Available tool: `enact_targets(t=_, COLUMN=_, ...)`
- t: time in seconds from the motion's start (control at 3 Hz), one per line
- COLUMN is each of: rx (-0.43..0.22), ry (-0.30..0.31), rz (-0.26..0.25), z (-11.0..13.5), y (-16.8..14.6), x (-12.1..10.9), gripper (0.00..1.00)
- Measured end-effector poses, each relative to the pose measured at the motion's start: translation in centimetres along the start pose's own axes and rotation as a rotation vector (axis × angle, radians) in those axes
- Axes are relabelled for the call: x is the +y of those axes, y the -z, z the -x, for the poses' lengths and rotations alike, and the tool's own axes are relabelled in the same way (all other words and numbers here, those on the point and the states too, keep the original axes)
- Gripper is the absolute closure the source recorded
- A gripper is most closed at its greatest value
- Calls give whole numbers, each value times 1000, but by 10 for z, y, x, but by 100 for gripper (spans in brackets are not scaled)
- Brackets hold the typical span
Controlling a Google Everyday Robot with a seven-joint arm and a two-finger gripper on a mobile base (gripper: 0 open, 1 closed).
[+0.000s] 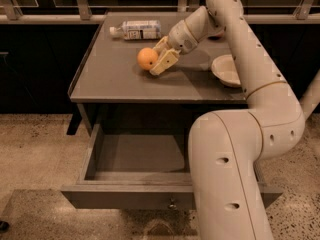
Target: Place orange into top drawer
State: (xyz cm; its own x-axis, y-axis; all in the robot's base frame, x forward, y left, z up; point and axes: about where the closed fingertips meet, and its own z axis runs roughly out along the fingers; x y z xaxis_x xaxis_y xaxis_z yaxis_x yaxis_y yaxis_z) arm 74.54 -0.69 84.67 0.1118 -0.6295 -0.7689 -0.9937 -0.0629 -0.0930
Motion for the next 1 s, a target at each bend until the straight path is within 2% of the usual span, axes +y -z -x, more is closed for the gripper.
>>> enact_targets(t=0.67, rx=-31, ry=-2, rz=-2, z=1, y=-7, x=-4, gripper=100)
enact_targets(t=1.0, rx=-46, ry=-13, rz=9, z=11, y=10, x=9, gripper=100)
